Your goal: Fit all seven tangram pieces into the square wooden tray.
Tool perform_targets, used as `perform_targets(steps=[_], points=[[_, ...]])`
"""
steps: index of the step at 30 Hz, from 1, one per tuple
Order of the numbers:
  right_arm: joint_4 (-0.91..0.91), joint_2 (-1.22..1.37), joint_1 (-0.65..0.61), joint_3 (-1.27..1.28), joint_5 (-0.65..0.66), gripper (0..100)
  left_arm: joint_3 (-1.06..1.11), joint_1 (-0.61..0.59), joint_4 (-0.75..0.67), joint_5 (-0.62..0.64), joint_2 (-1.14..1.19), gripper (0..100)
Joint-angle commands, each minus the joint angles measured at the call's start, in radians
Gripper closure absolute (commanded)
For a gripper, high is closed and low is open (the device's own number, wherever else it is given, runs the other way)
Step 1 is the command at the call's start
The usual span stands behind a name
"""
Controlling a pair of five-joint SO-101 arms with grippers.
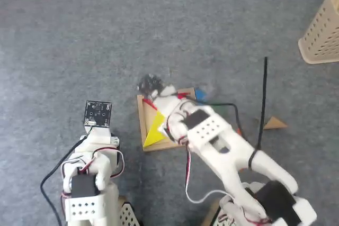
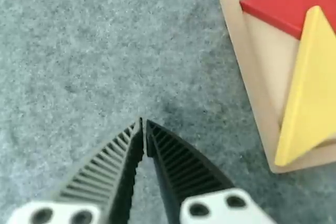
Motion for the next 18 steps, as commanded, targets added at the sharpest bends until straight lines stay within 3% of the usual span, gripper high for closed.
perform_targets(steps=[1, 8, 18], points=[[-0.036, -0.065, -0.027, 0.025, 0.021, 99.1, -0.007, 0.0, 0.006, -0.005, -0.018, 99], [-0.09, 0.036, -0.024, 0.017, 0.031, 99.1, -0.007, 0.0, 0.006, -0.005, -0.018, 99], [-0.051, 0.308, -0.021, -0.226, 0.064, 99.1, -0.007, 0.0, 0.006, -0.005, -0.018, 99]])
